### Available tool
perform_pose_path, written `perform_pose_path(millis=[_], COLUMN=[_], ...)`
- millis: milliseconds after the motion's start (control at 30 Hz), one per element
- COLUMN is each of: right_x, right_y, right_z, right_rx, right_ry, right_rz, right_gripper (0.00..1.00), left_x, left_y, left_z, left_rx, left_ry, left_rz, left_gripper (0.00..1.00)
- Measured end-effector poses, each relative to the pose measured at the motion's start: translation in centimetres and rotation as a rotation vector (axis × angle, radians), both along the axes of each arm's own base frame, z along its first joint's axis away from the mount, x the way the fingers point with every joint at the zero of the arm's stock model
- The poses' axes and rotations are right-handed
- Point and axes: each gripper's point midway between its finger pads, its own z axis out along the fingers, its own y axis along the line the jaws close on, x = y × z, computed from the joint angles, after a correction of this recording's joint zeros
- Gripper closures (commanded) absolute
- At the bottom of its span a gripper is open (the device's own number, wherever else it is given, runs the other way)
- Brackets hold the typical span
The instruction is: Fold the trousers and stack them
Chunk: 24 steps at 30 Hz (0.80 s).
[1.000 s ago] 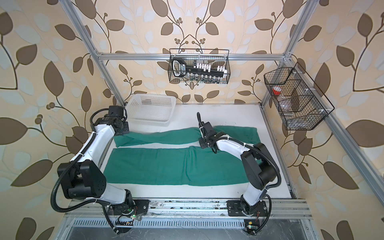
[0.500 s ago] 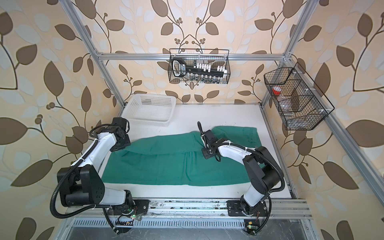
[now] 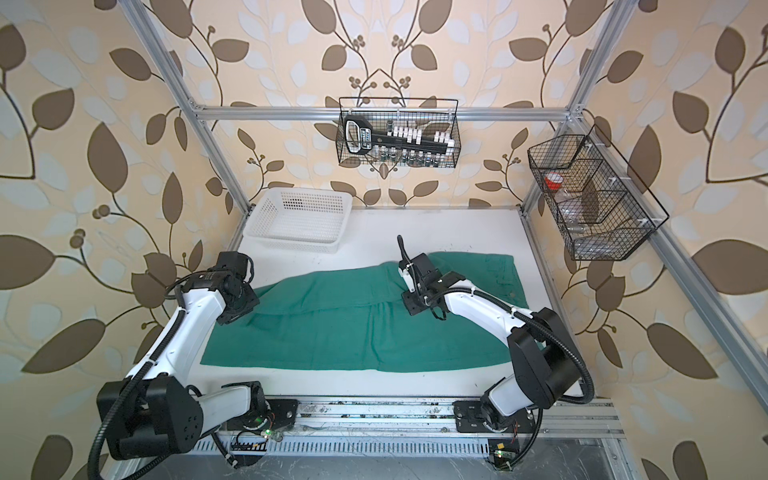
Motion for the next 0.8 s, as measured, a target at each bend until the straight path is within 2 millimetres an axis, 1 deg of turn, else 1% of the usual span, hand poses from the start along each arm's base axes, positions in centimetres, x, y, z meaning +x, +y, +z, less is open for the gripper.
perform_pose_path(millis=[67,100,133,200,267,333,400,467,533,600,667,800], right_x=[1.0,1.4,1.8,2.4,2.8,3.1,3.5,3.8,3.9,4.0,4.1,4.3], right_y=[0.4,0.6,0.7,0.9,1.1,1.5,2.0,2.4,2.7,2.9,3.1,3.9], right_z=[1.9,2.6,3.2,4.0,4.3,4.5,4.4,4.0,3.6,3.4,3.6,3.7], right_rx=[0.046,0.065,0.083,0.118,0.141,0.165,0.190,0.204,0.213,0.222,0.236,0.260], right_ry=[-0.034,-0.048,-0.059,-0.076,-0.085,-0.088,-0.089,-0.082,-0.073,-0.068,-0.073,-0.080], right_rz=[0.001,-0.001,-0.001,-0.004,-0.008,-0.011,-0.013,-0.016,-0.019,-0.021,-0.020,-0.013], right_gripper=[0.49,0.48,0.47,0.44,0.42,0.41,0.40,0.40,0.40,0.40,0.39,0.39], left_x=[-0.4,-0.6,-0.7,-0.9,-0.5,0.6,2.4,4.0,5.5,6.7,7.3,7.2], left_y=[-0.1,-0.1,-0.1,0.0,0.1,0.7,1.9,3.0,3.9,4.3,4.4,5.4], left_z=[0.5,0.7,0.8,0.9,1.1,1.8,2.4,2.3,1.5,-0.3,-2.3,-5.8], left_rx=[-0.006,-0.007,-0.012,-0.016,-0.027,-0.047,-0.088,-0.116,-0.143,-0.197,-0.259,-0.363], left_ry=[-0.024,-0.034,-0.040,-0.043,-0.037,-0.051,-0.091,-0.103,-0.097,-0.079,-0.054,-0.009], left_rz=[0.012,0.018,0.024,0.031,0.036,0.056,0.093,0.123,0.140,0.151,0.164,0.226], left_gripper=[0.69,0.59,0.51,0.50,0.50,0.49,0.48,0.48,0.47,0.46,0.46,0.42])
